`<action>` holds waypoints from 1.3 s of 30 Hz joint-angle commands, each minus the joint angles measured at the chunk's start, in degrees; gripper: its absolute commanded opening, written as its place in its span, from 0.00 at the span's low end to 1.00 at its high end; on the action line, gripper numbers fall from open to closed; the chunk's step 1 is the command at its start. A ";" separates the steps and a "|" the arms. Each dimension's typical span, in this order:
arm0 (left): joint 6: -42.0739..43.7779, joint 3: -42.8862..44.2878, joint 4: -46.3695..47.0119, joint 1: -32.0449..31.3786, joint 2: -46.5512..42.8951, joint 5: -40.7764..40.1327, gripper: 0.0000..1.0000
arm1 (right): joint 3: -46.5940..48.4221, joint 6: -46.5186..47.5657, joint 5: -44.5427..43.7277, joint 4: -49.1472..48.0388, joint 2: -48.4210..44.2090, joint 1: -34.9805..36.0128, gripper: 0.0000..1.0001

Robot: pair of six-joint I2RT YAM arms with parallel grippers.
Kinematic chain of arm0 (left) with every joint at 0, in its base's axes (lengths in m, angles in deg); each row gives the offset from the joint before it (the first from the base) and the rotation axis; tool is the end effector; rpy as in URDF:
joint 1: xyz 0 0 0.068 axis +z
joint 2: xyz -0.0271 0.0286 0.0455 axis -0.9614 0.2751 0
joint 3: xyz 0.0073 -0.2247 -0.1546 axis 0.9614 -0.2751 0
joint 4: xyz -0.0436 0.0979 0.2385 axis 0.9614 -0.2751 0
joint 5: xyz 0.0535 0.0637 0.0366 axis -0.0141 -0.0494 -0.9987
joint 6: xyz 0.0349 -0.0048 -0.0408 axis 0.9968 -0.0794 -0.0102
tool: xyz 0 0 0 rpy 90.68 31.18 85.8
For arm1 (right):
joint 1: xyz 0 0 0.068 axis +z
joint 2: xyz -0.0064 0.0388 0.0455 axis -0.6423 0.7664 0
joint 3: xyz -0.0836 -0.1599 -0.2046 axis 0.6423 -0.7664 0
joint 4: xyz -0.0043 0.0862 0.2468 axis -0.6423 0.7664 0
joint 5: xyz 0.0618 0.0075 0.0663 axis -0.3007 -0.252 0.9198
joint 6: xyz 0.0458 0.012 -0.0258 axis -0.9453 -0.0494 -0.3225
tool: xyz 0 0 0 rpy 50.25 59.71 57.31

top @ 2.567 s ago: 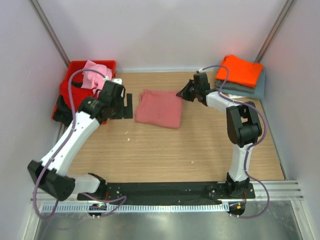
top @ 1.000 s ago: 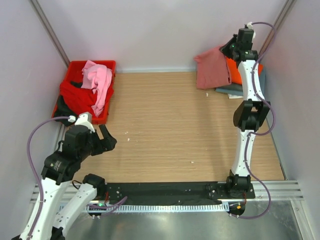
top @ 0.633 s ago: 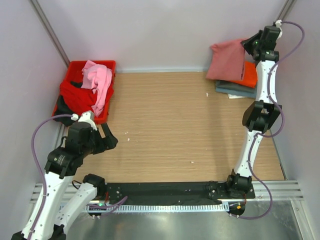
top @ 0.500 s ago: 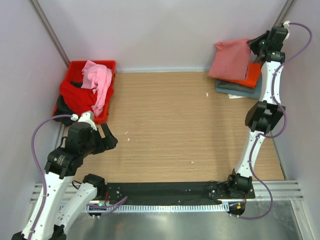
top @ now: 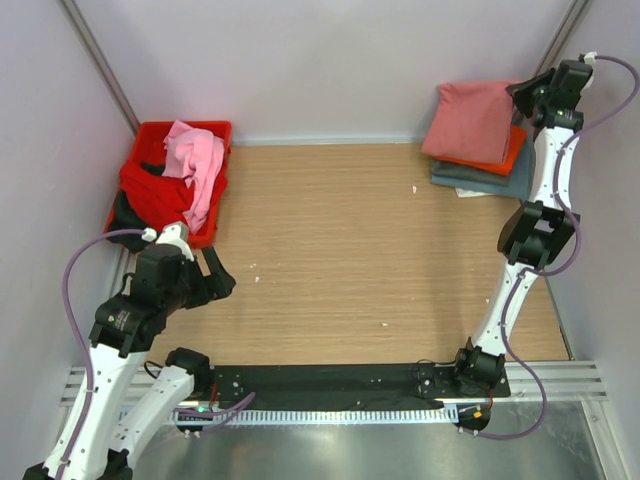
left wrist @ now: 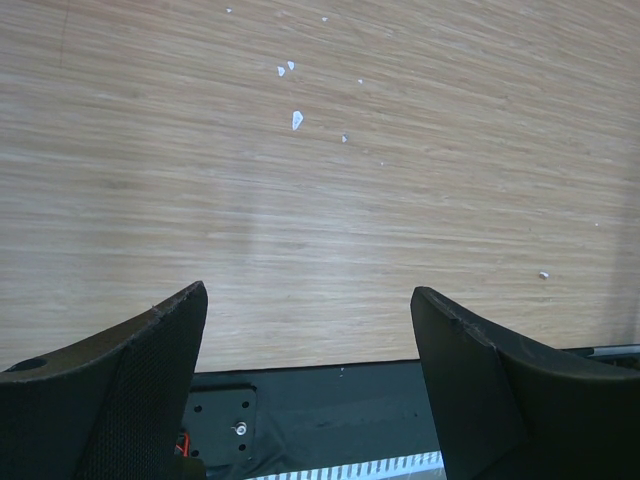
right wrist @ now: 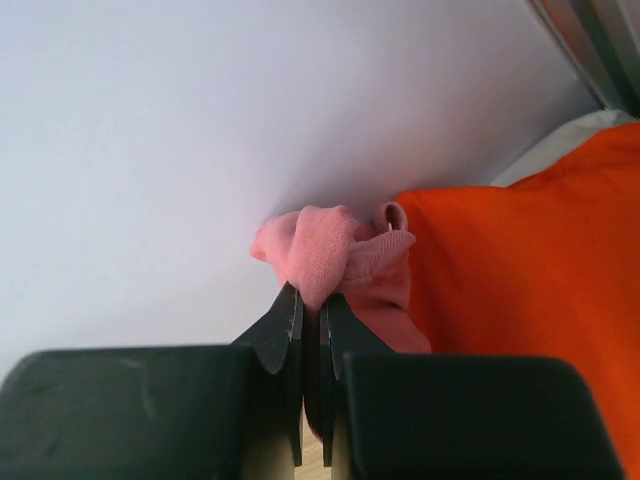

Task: Fold and stack the t-shirts
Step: Neatly place the folded tshirt to the corner, then reset both grippers

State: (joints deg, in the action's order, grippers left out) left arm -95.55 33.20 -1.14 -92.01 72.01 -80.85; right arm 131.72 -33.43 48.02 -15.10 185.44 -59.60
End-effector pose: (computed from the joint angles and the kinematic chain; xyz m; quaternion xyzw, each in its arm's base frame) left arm 0.0961 -0.0297 0.3291 -0.1344 0.9067 -0.1582 0.3673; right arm 0.5112 -0.1738 0.3764 0.3570 0.7090 0.2169 0.5681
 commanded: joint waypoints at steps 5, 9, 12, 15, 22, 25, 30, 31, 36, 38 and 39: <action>0.97 -0.09 0.85 0.22 0.49 0.44 0.84 | -3.54 -1.47 0.74 -5.39 -3.50 -3.74 0.01; 1.06 -0.01 0.85 0.22 0.66 0.53 0.84 | -4.16 -2.88 1.53 -6.71 -2.01 -6.19 0.01; 0.97 -0.01 0.85 0.31 0.84 0.44 0.84 | -4.60 -3.32 1.53 -7.06 -0.34 -7.43 0.01; 0.97 -0.10 0.76 0.31 1.02 0.35 0.84 | -6.80 -3.49 1.44 -8.20 0.19 -7.96 0.01; 0.97 -0.09 0.68 0.31 1.10 0.35 0.84 | -8.21 -2.71 -3.81 -7.94 3.27 -9.36 0.01; 0.97 -0.10 0.76 0.31 1.37 0.44 0.84 | -7.86 -2.18 -9.16 -5.93 3.36 -10.77 0.06; 1.24 -0.09 0.76 0.31 1.46 0.88 0.84 | -4.70 0.97 -21.74 -1.27 1.87 -12.18 0.45; 1.33 -0.10 0.76 0.31 1.45 0.96 0.84 | -4.08 1.68 -23.59 -0.73 1.61 -12.18 0.52; 1.68 -0.01 0.85 0.31 1.02 1.67 0.84 | -2.14 5.37 -37.63 -0.20 -1.82 -11.57 0.74; 1.77 -0.10 0.94 0.31 0.67 1.67 0.84 | -1.44 10.02 -43.26 -0.20 -4.10 -10.07 0.84; 1.77 -0.10 0.85 0.31 0.49 1.76 0.84 | -1.61 11.26 -45.47 -0.72 -5.33 -9.63 0.85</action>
State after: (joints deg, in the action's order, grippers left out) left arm -95.11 33.20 -1.16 -92.01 73.23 -80.33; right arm 125.86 -23.31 26.03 -12.06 187.54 -63.19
